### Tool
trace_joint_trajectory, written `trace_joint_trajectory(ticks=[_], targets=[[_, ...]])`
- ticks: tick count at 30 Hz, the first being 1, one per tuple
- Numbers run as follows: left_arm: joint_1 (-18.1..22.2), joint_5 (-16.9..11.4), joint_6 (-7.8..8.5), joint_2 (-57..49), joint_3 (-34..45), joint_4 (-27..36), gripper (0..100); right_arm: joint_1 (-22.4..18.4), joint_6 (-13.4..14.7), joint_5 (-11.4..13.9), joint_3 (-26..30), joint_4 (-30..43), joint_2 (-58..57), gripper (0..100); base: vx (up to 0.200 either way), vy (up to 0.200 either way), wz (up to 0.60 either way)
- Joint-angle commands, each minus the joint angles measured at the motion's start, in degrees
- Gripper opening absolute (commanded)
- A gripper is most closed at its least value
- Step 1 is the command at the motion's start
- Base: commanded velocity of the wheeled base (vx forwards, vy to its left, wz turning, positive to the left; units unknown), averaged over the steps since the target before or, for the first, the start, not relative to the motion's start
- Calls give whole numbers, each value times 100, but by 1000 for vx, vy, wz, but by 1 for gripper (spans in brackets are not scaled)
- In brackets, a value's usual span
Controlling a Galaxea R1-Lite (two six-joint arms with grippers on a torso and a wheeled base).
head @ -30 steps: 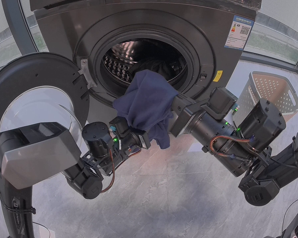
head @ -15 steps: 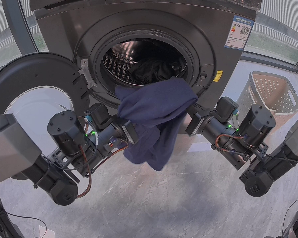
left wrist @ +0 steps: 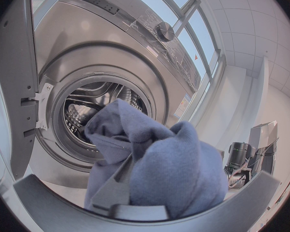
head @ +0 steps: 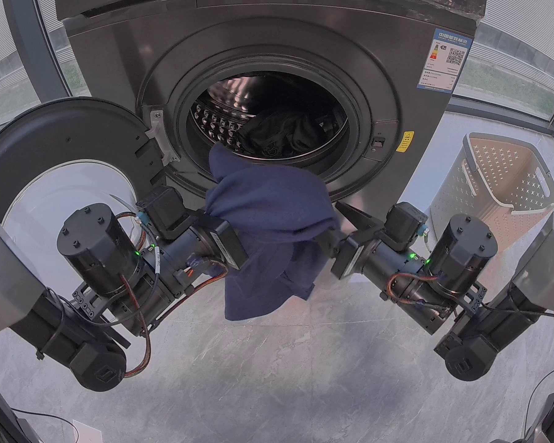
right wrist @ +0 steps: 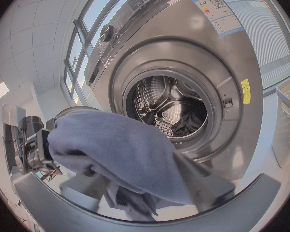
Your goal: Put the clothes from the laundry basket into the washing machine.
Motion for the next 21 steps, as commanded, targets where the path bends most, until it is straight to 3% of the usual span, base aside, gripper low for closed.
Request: trace_joint_trajectory(ticks=[1, 2, 4, 8, 11, 14, 18, 21], targets=[[2, 1, -1, -94, 62, -4, 0, 212, -58, 176, 760, 8, -386, 100, 0, 0, 0], [2, 45, -9, -190, 123, 14, 0, 335, -84, 405, 1173, 8, -527, 100, 0, 0, 0], [37, 62, -9, -384, 334, 137, 0, 475, -84, 624, 1726, 8, -703, 100, 0, 0, 0], [46, -17, 8, -744, 932, 225, 0, 449, -84, 703, 2447, -1, -817, 100, 0, 0, 0], [55, -70, 17, -911, 1231, 234, 0, 352, -58, 668, 2500, -1, -852, 100, 0, 0, 0], [55, -70, 43, -1043, 1424, 260, 0, -105, -58, 651, 2482, 8, -1019, 100, 0, 0, 0], [55, -52, 263, -1078, 1696, 163, 0, -632, -93, 642, 2403, -1, -966, 100, 0, 0, 0], [28, -17, 316, -1069, 1732, 190, 0, -869, -84, 633, 2306, -1, -834, 100, 0, 0, 0]])
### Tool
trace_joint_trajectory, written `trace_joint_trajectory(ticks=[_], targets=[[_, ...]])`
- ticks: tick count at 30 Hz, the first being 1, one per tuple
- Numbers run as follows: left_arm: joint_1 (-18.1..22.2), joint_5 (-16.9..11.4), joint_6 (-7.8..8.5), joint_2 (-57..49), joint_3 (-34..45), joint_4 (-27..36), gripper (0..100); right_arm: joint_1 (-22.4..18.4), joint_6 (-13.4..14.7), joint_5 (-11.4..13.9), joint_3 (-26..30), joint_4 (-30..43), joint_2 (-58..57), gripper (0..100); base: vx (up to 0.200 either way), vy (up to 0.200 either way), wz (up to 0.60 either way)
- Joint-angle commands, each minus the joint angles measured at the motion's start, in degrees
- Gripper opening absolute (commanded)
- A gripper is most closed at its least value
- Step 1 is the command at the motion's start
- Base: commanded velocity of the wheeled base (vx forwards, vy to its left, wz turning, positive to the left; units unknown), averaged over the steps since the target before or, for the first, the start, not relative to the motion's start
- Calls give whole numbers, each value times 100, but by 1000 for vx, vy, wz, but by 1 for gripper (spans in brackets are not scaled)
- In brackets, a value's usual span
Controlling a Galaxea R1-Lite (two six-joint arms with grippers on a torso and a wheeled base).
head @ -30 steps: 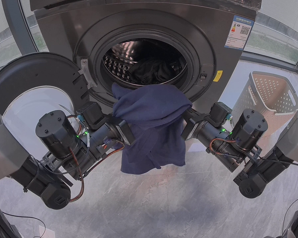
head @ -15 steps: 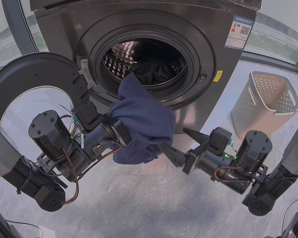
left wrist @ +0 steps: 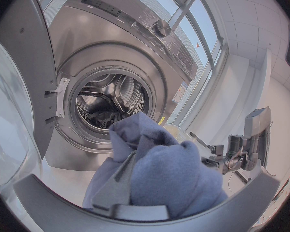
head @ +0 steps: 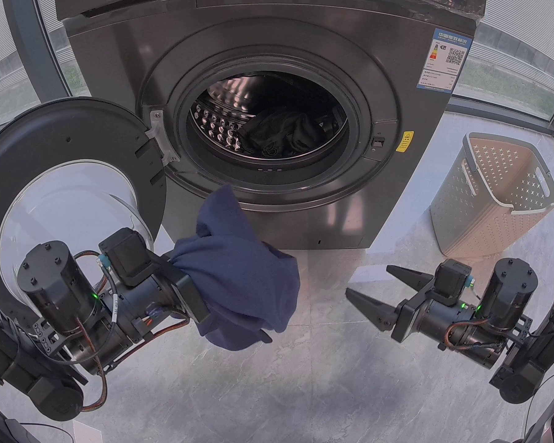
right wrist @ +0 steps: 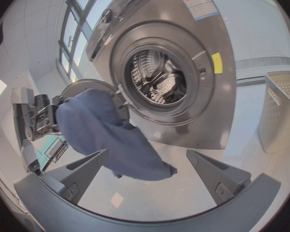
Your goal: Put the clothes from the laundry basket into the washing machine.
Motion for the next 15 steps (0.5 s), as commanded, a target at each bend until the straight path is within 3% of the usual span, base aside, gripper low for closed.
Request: trace_joint_trajectory(ticks=[1, 9, 11, 15], targets=[[-33, 33, 109, -164, 225, -10, 0, -450, 1, 6, -146, -3, 62, 100, 0, 0, 0], [-15, 33, 170, 152, 225, -1, 0, -415, -16, -301, -217, 5, 124, 100, 175, 0, 0], [2, 42, 337, 275, 216, -19, 0, -336, -25, -371, -182, -3, 194, 100, 200, 0, 0], [2, 51, 452, 398, 128, -19, 0, -213, -7, -442, -85, 5, 194, 100, 200, 0, 0]])
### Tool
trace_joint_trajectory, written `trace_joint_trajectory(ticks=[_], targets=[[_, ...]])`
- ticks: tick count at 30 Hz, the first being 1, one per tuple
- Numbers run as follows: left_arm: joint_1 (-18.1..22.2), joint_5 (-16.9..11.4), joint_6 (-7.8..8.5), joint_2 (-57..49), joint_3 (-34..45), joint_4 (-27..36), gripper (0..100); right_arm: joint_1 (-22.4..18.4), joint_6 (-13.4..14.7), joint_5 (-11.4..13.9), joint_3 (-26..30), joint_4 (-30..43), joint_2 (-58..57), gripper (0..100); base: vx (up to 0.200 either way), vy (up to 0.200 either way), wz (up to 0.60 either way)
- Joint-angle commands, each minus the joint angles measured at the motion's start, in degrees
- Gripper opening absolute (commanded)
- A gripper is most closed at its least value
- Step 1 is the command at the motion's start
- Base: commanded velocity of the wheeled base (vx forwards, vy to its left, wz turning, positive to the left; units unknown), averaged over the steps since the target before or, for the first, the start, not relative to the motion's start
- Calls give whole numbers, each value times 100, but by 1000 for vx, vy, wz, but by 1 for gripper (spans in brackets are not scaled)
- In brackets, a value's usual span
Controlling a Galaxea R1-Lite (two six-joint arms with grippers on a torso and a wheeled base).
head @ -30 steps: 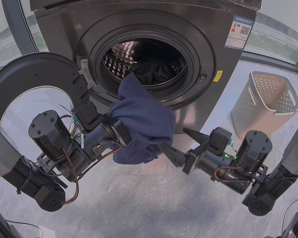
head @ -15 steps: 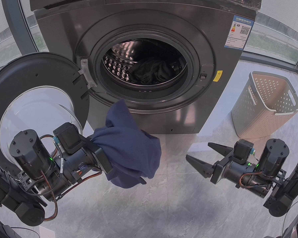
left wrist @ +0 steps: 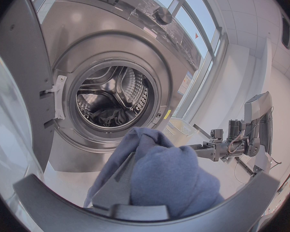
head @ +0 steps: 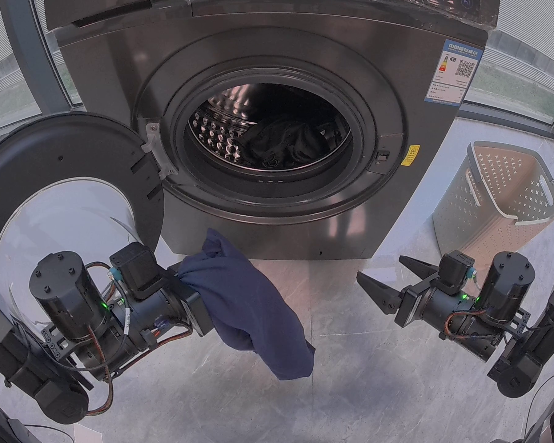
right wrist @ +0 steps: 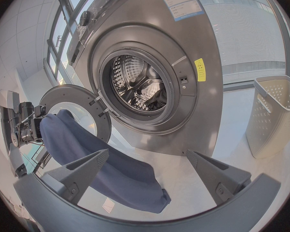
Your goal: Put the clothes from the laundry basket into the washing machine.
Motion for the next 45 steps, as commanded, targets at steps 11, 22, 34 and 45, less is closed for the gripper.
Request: trace_joint_trajectory(ticks=[11, 22, 34, 45], targets=[[24, -3, 33, 371, -194, -12, 0, 474, -27, -9, 576, -1, 76, 100, 200, 0, 0], [6, 23, 148, 776, -519, -188, 0, 931, -97, 53, 1059, -1, 23, 100, 55, 0, 0], [32, 164, 209, 2331, -2646, -65, 0, 1062, -88, 44, 980, -1, 41, 100, 0, 0, 0], [384, 164, -11, 3061, -4870, 1289, 0, 1054, -79, 62, 954, -1, 41, 100, 0, 0, 0]])
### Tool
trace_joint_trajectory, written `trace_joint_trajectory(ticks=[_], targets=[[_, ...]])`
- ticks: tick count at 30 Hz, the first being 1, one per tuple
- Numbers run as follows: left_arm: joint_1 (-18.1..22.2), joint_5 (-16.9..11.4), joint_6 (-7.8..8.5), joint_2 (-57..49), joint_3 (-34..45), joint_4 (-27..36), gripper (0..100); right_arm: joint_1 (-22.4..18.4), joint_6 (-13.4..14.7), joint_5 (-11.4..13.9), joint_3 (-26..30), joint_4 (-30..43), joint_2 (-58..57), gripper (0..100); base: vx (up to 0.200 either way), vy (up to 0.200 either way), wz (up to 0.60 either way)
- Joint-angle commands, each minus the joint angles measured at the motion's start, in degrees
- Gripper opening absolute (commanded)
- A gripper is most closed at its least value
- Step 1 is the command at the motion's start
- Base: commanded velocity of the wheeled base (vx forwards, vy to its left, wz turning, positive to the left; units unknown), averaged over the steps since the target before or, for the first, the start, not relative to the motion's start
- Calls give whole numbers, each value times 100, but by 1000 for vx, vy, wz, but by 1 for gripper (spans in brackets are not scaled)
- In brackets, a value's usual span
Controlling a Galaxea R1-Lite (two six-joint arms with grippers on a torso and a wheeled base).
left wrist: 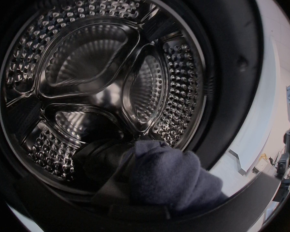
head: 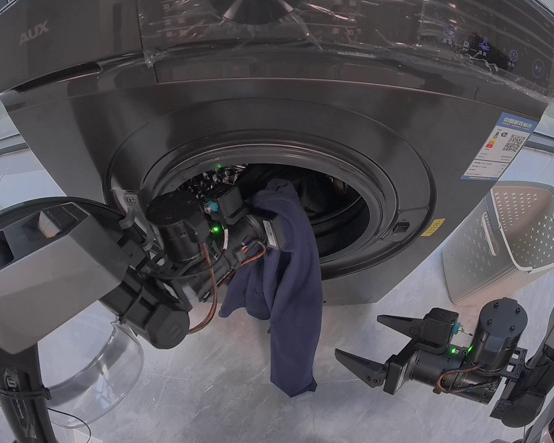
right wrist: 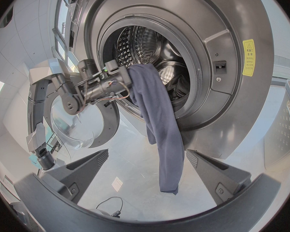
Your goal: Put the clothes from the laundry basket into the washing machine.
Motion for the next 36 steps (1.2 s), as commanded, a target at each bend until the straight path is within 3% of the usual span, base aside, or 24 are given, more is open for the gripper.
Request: trace_joint_trajectory(ticks=[1, 8, 10, 14, 18, 20, 23, 24, 30, 36], targets=[[270, 9, -116, 783, -1225, 697, 0, 3, 10, -1, -30, -9, 19, 100, 0, 0, 0], [358, 202, -151, 1258, -2280, 1207, 0, 12, 1, -1, -48, -9, 19, 100, 0, 0, 0], [429, 352, -283, 1460, -2956, 1549, 0, 12, 1, 8, -48, -9, 19, 100, 0, 0, 0], [455, 466, -335, 1671, -3633, 1866, 0, 12, 1, -1, -48, -9, 19, 100, 0, 0, 0], [543, 809, -458, 1970, -4784, 2279, 0, 12, 10, -1, -83, -9, 19, 100, 0, 0, 0], [552, 879, -564, 1987, -5074, 2463, 0, 12, 10, -1, -83, -1, 28, 100, 0, 0, 0], [543, 879, -581, 1978, -5145, 2534, 0, 12, 10, -1, -83, -9, 28, 100, 0, 0, 0], [534, 879, -581, 1978, -5136, 2534, 100, 12, 10, -1, -83, -1, 28, 100, 0, 0, 0], [481, 862, -599, 1934, -4899, 2534, 100, 12, 10, -1, -83, -9, 19, 100, 0, 0, 0], [455, 800, -599, 1671, -3941, 2499, 100, 20, 10, 17, -92, -9, 19, 100, 0, 0, 0]])
